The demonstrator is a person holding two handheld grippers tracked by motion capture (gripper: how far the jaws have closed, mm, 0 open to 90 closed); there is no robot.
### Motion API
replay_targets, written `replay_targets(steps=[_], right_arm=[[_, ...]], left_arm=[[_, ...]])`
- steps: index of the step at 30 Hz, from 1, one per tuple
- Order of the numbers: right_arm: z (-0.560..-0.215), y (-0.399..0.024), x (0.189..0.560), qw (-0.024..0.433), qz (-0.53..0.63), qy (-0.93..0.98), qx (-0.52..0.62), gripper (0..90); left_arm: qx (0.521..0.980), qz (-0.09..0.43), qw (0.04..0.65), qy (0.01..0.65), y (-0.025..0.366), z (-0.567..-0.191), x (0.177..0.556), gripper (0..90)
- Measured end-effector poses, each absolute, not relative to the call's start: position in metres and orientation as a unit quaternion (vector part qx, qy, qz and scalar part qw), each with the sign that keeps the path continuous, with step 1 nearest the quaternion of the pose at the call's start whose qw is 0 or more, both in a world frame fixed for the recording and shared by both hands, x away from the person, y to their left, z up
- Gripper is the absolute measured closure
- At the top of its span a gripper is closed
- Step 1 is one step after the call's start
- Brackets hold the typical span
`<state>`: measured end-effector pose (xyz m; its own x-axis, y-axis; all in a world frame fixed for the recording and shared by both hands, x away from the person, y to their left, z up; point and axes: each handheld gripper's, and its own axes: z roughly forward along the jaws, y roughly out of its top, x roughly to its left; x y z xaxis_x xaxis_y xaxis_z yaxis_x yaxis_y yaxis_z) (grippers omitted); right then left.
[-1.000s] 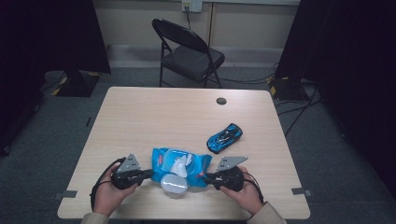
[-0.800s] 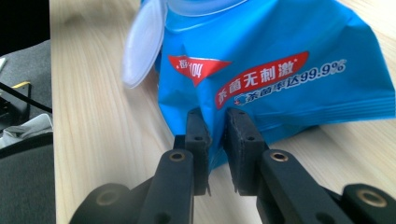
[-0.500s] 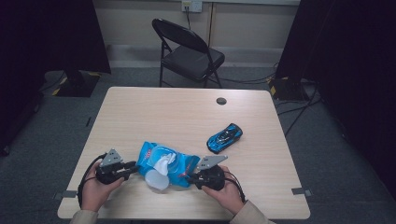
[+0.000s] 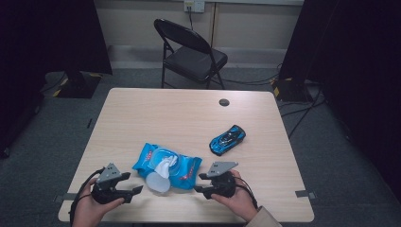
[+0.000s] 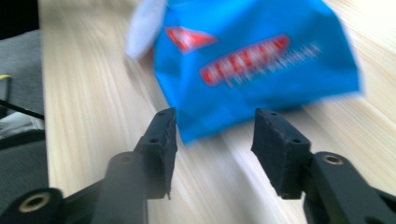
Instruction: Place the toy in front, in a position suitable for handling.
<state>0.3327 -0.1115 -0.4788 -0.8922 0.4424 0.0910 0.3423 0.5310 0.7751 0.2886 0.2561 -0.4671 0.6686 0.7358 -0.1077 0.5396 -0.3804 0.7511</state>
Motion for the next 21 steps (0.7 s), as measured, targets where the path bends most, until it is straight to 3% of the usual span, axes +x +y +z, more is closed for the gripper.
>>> replay_targets(steps=[2, 5, 8, 14, 21], right_arm=[[-0.48, -0.122, 0.331, 0.06, 0.434, 0.865, 0.246, 40.2], [-0.483, -0.129, 0.329, 0.061, 0.433, 0.863, 0.253, 39.9], [-0.486, -0.124, 0.326, 0.067, 0.423, 0.873, 0.235, 49.3], [-0.494, -0.099, 0.326, 0.065, 0.429, 0.874, 0.218, 59.4], [-0.498, -0.078, 0.334, 0.069, 0.433, 0.869, 0.229, 61.4]], left_arm=[[0.823, 0.119, 0.401, 0.384, 0.249, -0.467, 0.284, 25.5], [0.828, 0.11, 0.397, 0.381, 0.239, -0.472, 0.28, 21.9], [0.836, 0.106, 0.388, 0.372, 0.231, -0.476, 0.28, 20.7], [0.837, 0.11, 0.393, 0.365, 0.226, -0.48, 0.283, 19.0], [0.835, 0.113, 0.4, 0.36, 0.225, -0.485, 0.29, 18.9]])
